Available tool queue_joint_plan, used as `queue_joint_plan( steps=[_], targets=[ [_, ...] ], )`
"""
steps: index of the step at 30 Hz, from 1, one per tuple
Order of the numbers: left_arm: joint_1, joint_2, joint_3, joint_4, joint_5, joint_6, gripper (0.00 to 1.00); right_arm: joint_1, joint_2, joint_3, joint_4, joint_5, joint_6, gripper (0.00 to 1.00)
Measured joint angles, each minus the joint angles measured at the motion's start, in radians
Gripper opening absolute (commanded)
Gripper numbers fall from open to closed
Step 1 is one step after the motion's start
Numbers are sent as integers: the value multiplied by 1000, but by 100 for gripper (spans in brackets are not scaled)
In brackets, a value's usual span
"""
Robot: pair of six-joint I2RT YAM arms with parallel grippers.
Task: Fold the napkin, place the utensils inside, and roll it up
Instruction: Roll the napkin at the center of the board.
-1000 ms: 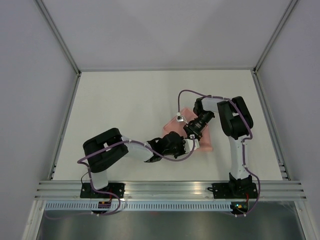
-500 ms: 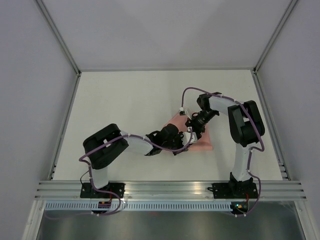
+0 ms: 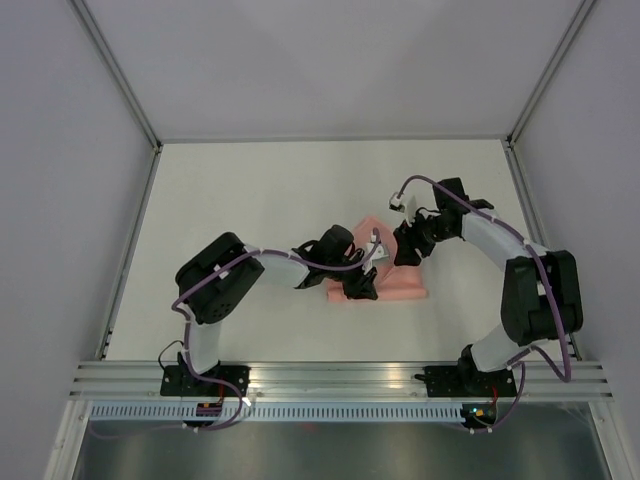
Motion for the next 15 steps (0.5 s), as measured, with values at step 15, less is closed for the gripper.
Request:
queue_joint_plan(
  steps=[15],
  targets=[
    [104,159,188,-158,289,-129,2,98,-438,-458,253,94,-72,67]
  ],
)
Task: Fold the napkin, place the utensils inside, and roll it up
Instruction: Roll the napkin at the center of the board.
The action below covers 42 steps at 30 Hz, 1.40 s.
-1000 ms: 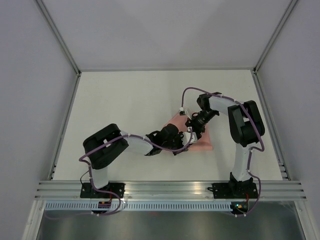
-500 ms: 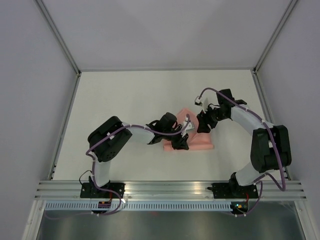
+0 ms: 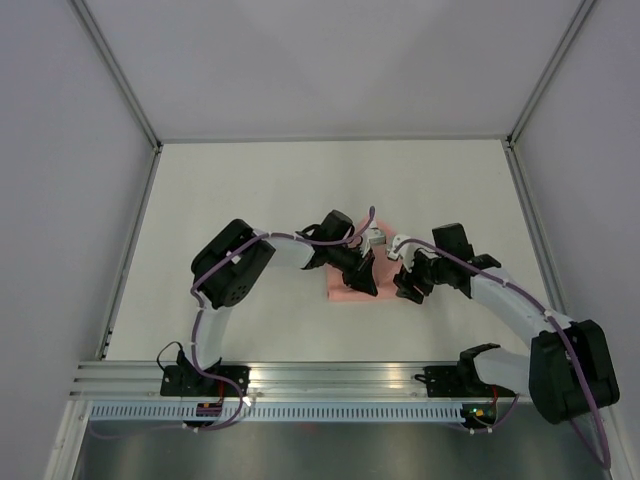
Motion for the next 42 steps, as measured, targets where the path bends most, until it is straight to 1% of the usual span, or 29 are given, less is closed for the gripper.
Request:
queue_joint_plan(
  steps=[3,5,7,12,18,21,23,24,25,26,27,28,30,32,35,38,42],
  targets=[
    [8,24,36,-43,31,-8,2,96,-63,-61,47,52,-10,68],
    [13,37,60,-73,47,-11,2,150,-76,-77,74,78,-16,68],
    [15,47,76,-96,55,-18,2,196,-72,-82,101,109,-24,68],
    [15,58,99,-140,62,-39,2,264,-27,-89,158,167,-36,65],
    [16,68,113,-178,84,-53,2,325,42,-121,221,215,-39,58],
    [16,74,120,-192,90,-55,3,336,59,-126,249,232,-38,51],
    [16,77,124,-200,97,-55,6,340,71,-126,267,238,-38,45],
    [16,78,125,-202,100,-56,12,340,76,-126,275,240,-37,42],
    [16,78,126,-203,101,-56,17,340,80,-126,278,240,-35,33],
    [16,79,126,-205,101,-56,23,340,82,-126,278,237,-36,29],
    [16,78,127,-206,100,-56,33,341,85,-124,277,235,-40,26],
    [17,78,127,-207,100,-57,37,342,87,-122,275,232,-43,20],
    [19,72,126,-211,107,-71,47,344,96,-114,266,224,-45,15],
    [18,54,120,-217,101,-80,51,344,110,-99,254,218,-48,13],
    [21,28,106,-225,72,-86,53,342,134,-73,226,204,-61,10],
    [25,5,94,-227,24,-101,54,327,163,-43,193,178,-76,9],
    [41,-38,66,-216,-61,-131,54,272,229,23,114,96,-109,9]
  ],
)
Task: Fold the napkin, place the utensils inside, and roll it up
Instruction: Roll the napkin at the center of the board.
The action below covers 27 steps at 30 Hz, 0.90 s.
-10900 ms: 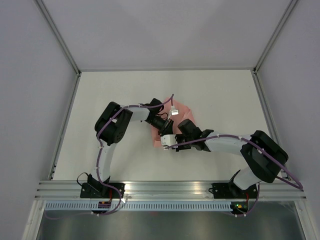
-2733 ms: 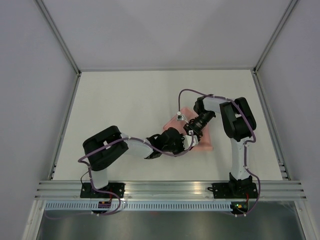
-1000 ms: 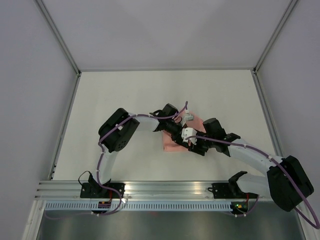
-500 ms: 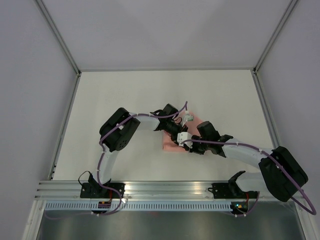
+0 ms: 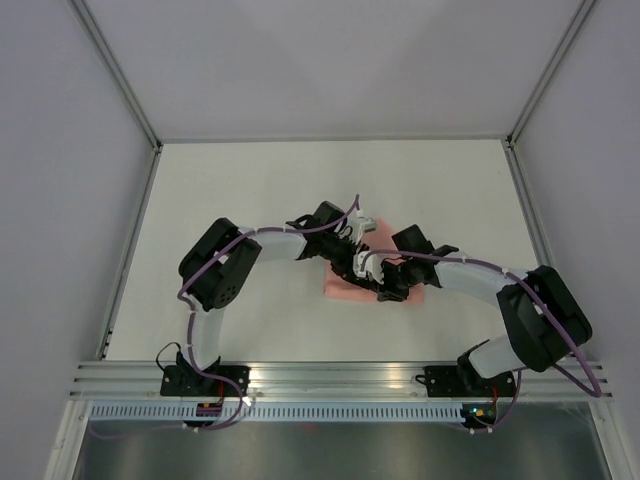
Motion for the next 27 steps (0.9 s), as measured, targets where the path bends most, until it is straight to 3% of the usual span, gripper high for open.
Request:
queue_joint_plan(
  steps=[11,17,22,27],
  targets=[
    [76,-297,-225,200,-352,-84,56,-182,301,291,-385,-270,-200,9],
    [59,-479,-494,447,-503,-87,57,-244,486,454,-623,-379,-317,8],
    [-89,-545,-632,555,-697,26,59,-274,584,517,-781,-418,-356,9],
    [-282,-547,-645,612,-845,188,61,-281,635,536,-865,-421,-361,9]
  ],
)
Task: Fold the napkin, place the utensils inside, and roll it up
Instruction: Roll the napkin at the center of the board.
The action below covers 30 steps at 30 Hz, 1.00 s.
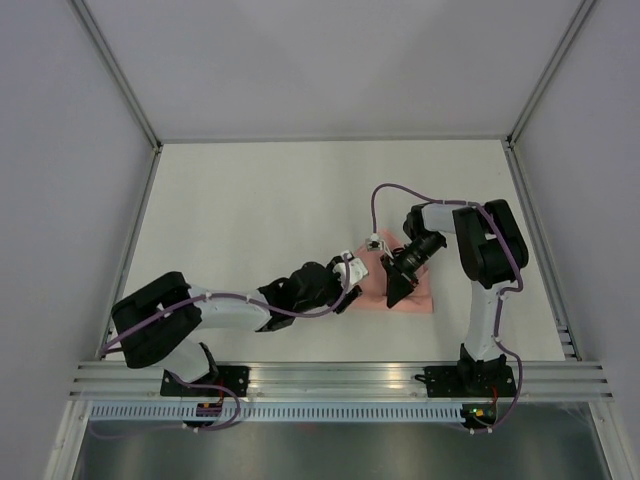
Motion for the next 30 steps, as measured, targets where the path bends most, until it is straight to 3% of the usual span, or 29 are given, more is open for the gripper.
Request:
queue_joint_plan(
  steps=[12,23,27,30],
  targets=[
    [-204,219,106,21,-140,287,61,0,27,16,-23,2,48,9],
    [-228,346,183,93,-155,380,61,0,43,28,-31,1,80,9],
    [-228,383,206,127,-152,389,52,0,48,33,-37,2,82,8],
    [-229,397,209,135,-136,388,36,-1,50,37,-40,4,83,8]
  ],
)
